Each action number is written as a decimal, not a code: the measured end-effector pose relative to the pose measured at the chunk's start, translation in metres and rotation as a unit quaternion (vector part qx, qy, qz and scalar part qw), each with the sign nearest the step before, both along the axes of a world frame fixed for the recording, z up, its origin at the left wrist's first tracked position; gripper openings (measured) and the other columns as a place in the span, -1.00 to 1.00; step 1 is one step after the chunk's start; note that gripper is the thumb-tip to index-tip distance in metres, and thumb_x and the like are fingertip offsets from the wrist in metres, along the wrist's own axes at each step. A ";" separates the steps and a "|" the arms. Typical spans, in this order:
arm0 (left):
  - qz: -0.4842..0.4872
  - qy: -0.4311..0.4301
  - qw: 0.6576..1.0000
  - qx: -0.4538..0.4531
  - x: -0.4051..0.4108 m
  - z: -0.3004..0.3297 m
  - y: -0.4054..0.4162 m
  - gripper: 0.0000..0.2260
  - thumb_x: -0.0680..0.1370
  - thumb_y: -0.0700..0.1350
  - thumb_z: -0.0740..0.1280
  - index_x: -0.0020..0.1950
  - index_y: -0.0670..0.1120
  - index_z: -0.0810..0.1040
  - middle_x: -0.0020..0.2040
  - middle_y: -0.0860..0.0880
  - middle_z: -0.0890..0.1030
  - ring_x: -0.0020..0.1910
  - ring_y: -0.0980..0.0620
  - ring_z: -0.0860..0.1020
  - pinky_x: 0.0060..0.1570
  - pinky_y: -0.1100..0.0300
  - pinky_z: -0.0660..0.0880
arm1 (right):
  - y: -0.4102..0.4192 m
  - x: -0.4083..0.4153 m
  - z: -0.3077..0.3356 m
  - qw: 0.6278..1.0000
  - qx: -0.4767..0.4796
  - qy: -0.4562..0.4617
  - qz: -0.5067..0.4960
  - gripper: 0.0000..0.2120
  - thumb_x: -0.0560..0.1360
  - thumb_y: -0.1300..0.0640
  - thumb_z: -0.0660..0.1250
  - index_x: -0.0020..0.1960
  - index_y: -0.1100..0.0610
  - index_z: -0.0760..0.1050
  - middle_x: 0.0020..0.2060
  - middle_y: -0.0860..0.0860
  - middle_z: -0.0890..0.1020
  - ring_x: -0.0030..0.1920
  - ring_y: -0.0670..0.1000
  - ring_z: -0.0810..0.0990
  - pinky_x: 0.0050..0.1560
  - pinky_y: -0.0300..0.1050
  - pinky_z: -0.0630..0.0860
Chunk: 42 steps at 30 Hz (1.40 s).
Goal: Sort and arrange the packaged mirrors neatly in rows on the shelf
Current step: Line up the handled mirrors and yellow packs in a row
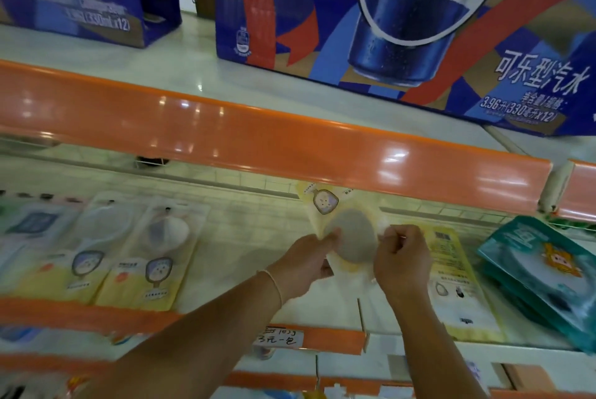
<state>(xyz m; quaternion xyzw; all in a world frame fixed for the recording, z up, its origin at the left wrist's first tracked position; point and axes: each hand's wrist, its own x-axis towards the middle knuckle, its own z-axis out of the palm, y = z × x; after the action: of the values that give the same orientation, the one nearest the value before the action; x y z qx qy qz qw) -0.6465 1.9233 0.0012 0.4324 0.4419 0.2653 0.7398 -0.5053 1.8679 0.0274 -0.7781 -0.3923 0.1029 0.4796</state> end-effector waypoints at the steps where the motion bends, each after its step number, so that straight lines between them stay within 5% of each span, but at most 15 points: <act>1: 0.025 -0.056 0.997 -0.046 -0.006 0.003 -0.001 -0.72 0.60 0.05 0.30 0.11 -0.16 0.55 -0.02 -0.12 0.68 -0.04 -0.09 0.64 -0.05 0.05 0.61 | 0.002 -0.007 -0.003 1.000 0.000 0.029 0.008 -0.89 0.55 0.23 0.19 -0.05 0.10 0.48 -0.16 -0.04 0.58 -0.15 0.04 0.56 -0.18 -0.08 0.51; 6: 0.122 -0.025 0.992 -0.023 -0.039 0.005 0.004 -0.78 0.58 -0.01 0.35 0.12 -0.14 0.54 -0.07 -0.07 0.61 -0.20 0.00 0.55 -0.43 0.29 0.44 | 0.005 -0.044 -0.013 0.987 -0.022 0.144 0.064 -0.89 0.62 0.09 0.23 0.09 0.04 0.50 -0.17 0.04 0.68 -0.23 0.03 0.64 -0.38 -0.15 0.48; 12: 0.183 0.051 0.981 0.035 -0.092 0.001 0.013 -0.74 0.52 -0.01 0.42 0.07 -0.18 0.62 -0.03 -0.15 0.63 -0.15 -0.06 0.55 -0.21 0.11 0.45 | 0.005 -0.070 -0.008 0.945 -0.081 0.260 0.182 -0.86 0.54 0.09 0.39 0.09 0.05 0.60 -0.27 0.04 0.71 -0.24 0.04 0.64 -0.26 -0.06 0.50; 16: 0.266 0.001 0.964 -0.007 -0.114 0.003 0.004 -0.90 0.55 -0.10 0.40 -0.04 -0.14 0.61 -0.22 -0.04 0.58 -0.29 0.04 0.49 -0.38 0.24 0.42 | 0.006 -0.099 -0.011 0.910 -0.126 0.315 0.240 -0.77 0.44 0.10 0.50 0.05 0.14 0.60 -0.23 0.13 0.70 -0.24 0.06 0.67 -0.23 -0.09 0.59; 19: 0.315 -0.031 0.948 -0.036 -0.127 0.005 -0.004 -0.89 0.57 -0.08 0.38 -0.14 -0.05 0.53 -0.20 0.01 0.53 -0.25 0.07 0.47 -0.31 0.19 0.40 | 0.007 -0.126 -0.023 0.899 -0.080 0.369 0.221 -0.81 0.43 0.20 0.50 -0.05 0.29 0.58 -0.29 0.20 0.63 -0.29 0.09 0.59 -0.27 -0.10 0.56; 22: 0.291 0.054 0.955 0.009 -0.151 0.006 -0.002 -0.79 0.56 0.01 0.37 -0.20 -0.07 0.49 -0.25 -0.03 0.50 -0.30 0.03 0.47 -0.30 0.16 0.39 | 0.009 -0.147 -0.035 0.877 -0.036 0.443 0.181 -0.87 0.44 0.26 0.47 -0.07 0.31 0.61 -0.27 0.24 0.57 -0.27 0.13 0.51 -0.24 -0.04 0.50; 24: 0.185 0.164 0.966 0.070 -0.175 0.009 0.003 -0.66 0.58 0.13 0.27 -0.27 -0.07 0.46 -0.31 -0.05 0.47 -0.30 -0.04 0.49 -0.25 0.15 0.42 | 0.013 -0.156 -0.037 0.874 -0.020 0.454 0.171 -0.86 0.44 0.27 0.46 -0.07 0.34 0.58 -0.28 0.25 0.53 -0.28 0.13 0.48 -0.26 -0.04 0.44; 27: 0.046 0.407 0.881 0.239 -0.211 0.013 0.008 -0.52 0.63 0.22 0.07 -0.36 -0.06 0.39 -0.38 -0.02 0.46 -0.32 -0.06 0.50 -0.26 0.16 0.42 | 0.020 -0.162 -0.027 0.892 -0.017 0.412 0.185 -0.89 0.46 0.30 0.44 -0.12 0.34 0.53 -0.34 0.22 0.52 -0.40 0.08 0.47 -0.37 -0.12 0.39; 30: 0.095 0.439 0.750 0.486 -0.245 0.024 0.011 -0.65 0.64 0.11 0.16 -0.17 -0.09 0.55 -0.31 0.06 0.47 -0.27 0.05 0.47 -0.31 0.23 0.32 | 0.028 -0.165 -0.009 0.909 -0.046 0.324 0.259 -0.91 0.44 0.33 0.45 -0.07 0.32 0.60 -0.40 0.16 0.55 -0.44 0.03 0.48 -0.44 -0.14 0.40; 33: -0.017 0.427 0.658 0.620 -0.269 0.037 0.023 -0.57 0.58 0.13 0.25 0.36 -0.09 0.46 0.24 -0.03 0.52 0.28 -0.06 0.42 0.30 0.07 0.32 | 0.034 -0.172 0.008 0.904 -0.085 0.232 0.348 -0.79 0.38 0.35 0.49 0.00 0.22 0.64 -0.35 0.12 0.63 -0.41 0.01 0.53 -0.45 -0.20 0.42; 35: -0.128 0.471 0.661 0.569 -0.274 0.043 0.030 -0.40 0.57 0.22 0.23 0.52 -0.06 0.25 0.43 -0.01 0.38 0.46 -0.04 0.25 0.47 0.04 0.11 | 0.036 -0.177 0.019 0.903 -0.092 0.190 0.375 -0.67 0.35 0.34 0.53 0.08 0.13 0.63 -0.27 0.10 0.68 -0.37 0.01 0.58 -0.42 -0.20 0.46; 36: -0.162 0.471 0.678 0.541 -0.277 0.047 0.032 -0.39 0.55 0.24 0.24 0.51 -0.04 0.26 0.40 -0.01 0.42 0.42 -0.02 0.31 0.44 0.05 0.16 | 0.038 -0.179 0.024 0.905 -0.095 0.170 0.379 -0.61 0.33 0.31 0.55 0.11 0.07 0.62 -0.23 0.12 0.70 -0.33 0.05 0.60 -0.38 -0.15 0.49; 38: -0.199 0.399 0.760 0.473 -0.280 0.050 0.037 -0.61 0.54 0.20 0.32 0.23 -0.03 0.50 0.07 -0.01 0.60 0.03 0.10 0.55 0.07 0.13 0.44 | 0.040 -0.182 0.031 0.898 -0.086 0.209 0.379 -0.52 0.32 0.28 0.55 0.19 0.01 0.57 -0.18 0.22 0.70 -0.27 0.14 0.64 -0.32 -0.07 0.53; 40: -0.231 0.330 0.812 0.422 -0.282 0.051 0.040 -0.74 0.52 0.12 0.39 -0.13 -0.07 0.53 -0.35 0.05 0.46 -0.43 0.21 0.39 -0.36 0.28 0.33 | 0.043 -0.183 0.032 0.880 -0.072 0.292 0.369 -0.46 0.30 0.27 0.52 0.24 0.01 0.54 -0.13 0.27 0.70 -0.19 0.21 0.68 -0.24 0.02 0.61; 42: -0.233 0.294 0.849 0.372 -0.283 0.044 0.041 -0.74 0.50 0.04 0.45 -0.21 -0.13 0.53 -0.45 0.08 0.35 -0.51 0.20 0.30 -0.45 0.31 0.25 | 0.045 -0.183 0.029 0.863 -0.062 0.350 0.359 -0.57 0.34 0.19 0.48 0.20 0.00 0.59 -0.05 0.26 0.69 -0.10 0.23 0.69 -0.13 0.10 0.62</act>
<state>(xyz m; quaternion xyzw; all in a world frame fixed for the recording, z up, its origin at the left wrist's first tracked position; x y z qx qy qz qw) -0.9297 1.9639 0.0456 0.8230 0.3934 0.0904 0.3996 -0.6888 1.9125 0.0566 -0.5242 -0.4437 0.5577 0.4661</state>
